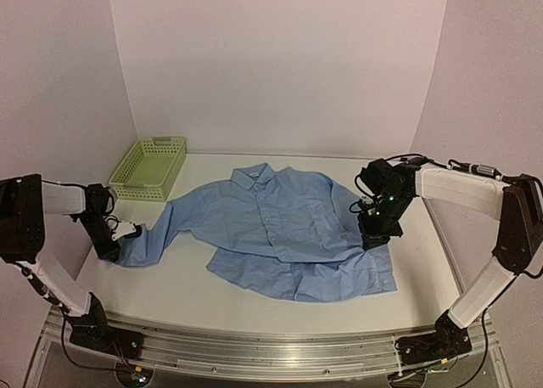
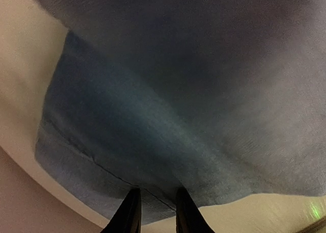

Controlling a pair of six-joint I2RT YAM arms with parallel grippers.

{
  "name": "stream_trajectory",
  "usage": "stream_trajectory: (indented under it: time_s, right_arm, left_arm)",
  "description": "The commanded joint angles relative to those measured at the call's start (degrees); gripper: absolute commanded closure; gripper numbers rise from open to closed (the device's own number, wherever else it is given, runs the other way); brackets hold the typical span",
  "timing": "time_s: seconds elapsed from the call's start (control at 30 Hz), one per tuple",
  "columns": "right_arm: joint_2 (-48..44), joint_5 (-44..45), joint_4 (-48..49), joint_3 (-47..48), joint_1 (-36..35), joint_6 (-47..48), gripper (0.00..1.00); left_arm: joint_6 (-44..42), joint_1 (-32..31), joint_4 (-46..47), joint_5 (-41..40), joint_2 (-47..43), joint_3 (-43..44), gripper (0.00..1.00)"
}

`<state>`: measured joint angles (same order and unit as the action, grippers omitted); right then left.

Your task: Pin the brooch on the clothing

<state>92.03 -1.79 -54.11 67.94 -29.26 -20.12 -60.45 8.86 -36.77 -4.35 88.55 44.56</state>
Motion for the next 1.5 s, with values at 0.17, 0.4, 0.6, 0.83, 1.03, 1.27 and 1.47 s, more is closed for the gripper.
stream_trajectory:
  time_s: [0.17,0.4,0.6,0.83,1.03,1.27,1.47]
  right_arm:
    - [-2.26,1.03,-1.29,-1.82,1.94,0.88,1.0]
    - [-3.25,-0.11,-1.27,-3.96,4.75,2.75,1.0]
    - [-1.68,-3.26,-0.79,-2.6,4.74,4.17,1.0]
    - [-1.11,-3.56,-0.32,-2.27,4.77,4.32,1.0]
    - [-2.37,-1.88,-1.24,0.37,4.77,3.71,0.7]
    - [6.23,-1.06,-2.73,23.27,4.81,5.04,0.43]
    - [25.61,0.61,4.54,46.83,4.77,6.17,0.39]
  left_arm:
    - [2.92,6.78,18.39,-10.57,7.43,-1.69,0.77]
    - [3.74,9.99,12.3,-7.7,5.94,-0.16,0.74]
    - [1.47,7.68,-6.76,12.4,-4.56,9.51,0.48]
    - [-12.05,-3.81,-29.87,31.44,-14.16,20.05,0.18]
    - [-3.41,-26.69,-22.97,32.74,-16.42,19.05,0.09]
    - [4.29,-51.16,-5.75,17.7,-5.47,15.16,0.11]
    - [2.11,-55.65,1.91,13.44,4.73,15.2,0.16]
